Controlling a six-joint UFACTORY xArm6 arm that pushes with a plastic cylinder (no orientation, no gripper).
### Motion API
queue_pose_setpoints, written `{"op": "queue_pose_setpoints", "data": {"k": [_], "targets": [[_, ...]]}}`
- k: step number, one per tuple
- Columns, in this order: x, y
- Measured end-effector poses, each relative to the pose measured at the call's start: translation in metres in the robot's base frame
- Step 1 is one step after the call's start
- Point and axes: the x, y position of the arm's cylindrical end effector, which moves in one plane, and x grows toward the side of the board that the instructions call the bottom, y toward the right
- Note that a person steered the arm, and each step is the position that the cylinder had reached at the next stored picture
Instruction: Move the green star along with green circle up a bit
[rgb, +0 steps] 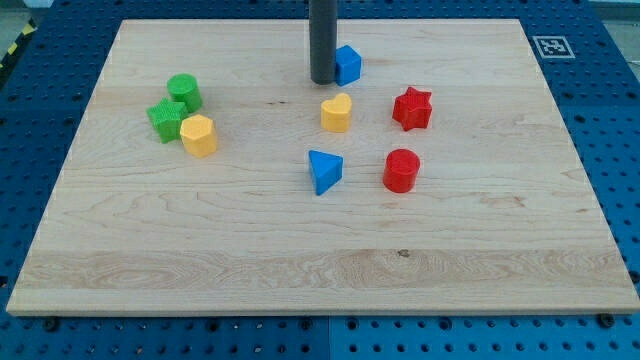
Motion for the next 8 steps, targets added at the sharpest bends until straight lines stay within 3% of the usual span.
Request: {"op": "queue_pose_setpoints", "data": {"k": [2,5,6,7,8], "targets": [[-0.003,-0.008],[-0.027,-0.222],[-0.016,-0.301],[0.001,-0.304],[0.065,-0.304]]}}
